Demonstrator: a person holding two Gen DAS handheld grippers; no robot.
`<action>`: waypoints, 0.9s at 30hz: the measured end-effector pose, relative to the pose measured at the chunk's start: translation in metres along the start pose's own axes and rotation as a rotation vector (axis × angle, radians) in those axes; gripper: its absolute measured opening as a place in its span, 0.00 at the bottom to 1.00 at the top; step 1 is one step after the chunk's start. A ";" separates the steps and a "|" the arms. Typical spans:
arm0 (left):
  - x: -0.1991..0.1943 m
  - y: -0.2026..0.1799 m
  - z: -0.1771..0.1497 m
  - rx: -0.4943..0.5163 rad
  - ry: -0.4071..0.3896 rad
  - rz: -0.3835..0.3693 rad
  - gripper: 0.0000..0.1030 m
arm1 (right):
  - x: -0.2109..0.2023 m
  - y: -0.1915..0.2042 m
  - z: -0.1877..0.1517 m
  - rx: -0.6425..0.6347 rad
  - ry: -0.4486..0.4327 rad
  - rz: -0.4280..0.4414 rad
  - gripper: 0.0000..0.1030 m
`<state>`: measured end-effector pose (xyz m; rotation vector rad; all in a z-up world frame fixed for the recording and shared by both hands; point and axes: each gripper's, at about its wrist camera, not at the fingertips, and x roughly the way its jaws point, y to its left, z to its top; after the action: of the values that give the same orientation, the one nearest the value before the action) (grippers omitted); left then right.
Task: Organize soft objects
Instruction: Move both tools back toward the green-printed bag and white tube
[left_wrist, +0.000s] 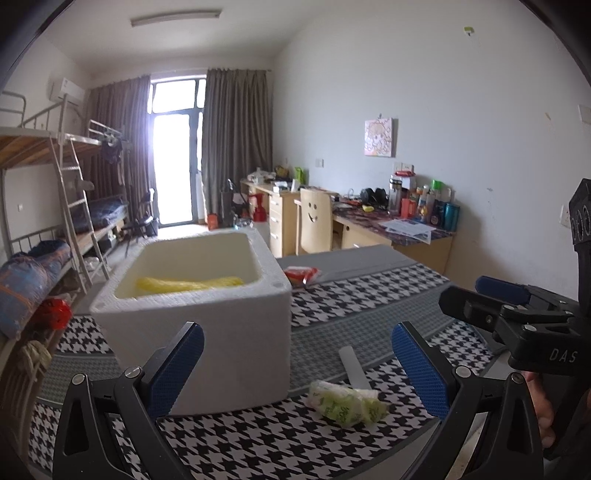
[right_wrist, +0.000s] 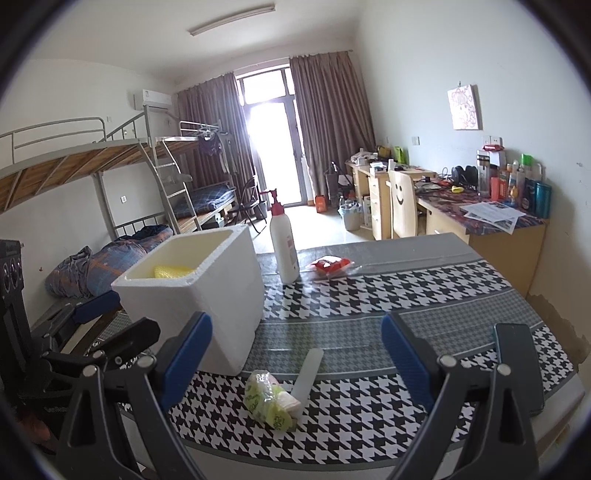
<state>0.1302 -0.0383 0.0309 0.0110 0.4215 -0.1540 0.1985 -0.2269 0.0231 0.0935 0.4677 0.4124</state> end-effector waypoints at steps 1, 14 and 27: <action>0.000 0.000 -0.001 -0.001 0.004 -0.003 0.99 | 0.001 -0.001 -0.001 0.001 0.004 -0.002 0.92; 0.012 -0.007 -0.011 -0.005 0.062 -0.017 0.99 | 0.006 -0.016 -0.012 0.019 0.035 -0.031 0.92; 0.027 -0.013 -0.022 -0.008 0.124 -0.023 0.99 | 0.013 -0.022 -0.022 0.026 0.069 -0.051 0.92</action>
<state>0.1438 -0.0546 0.0000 0.0073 0.5460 -0.1752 0.2069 -0.2420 -0.0059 0.0922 0.5428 0.3603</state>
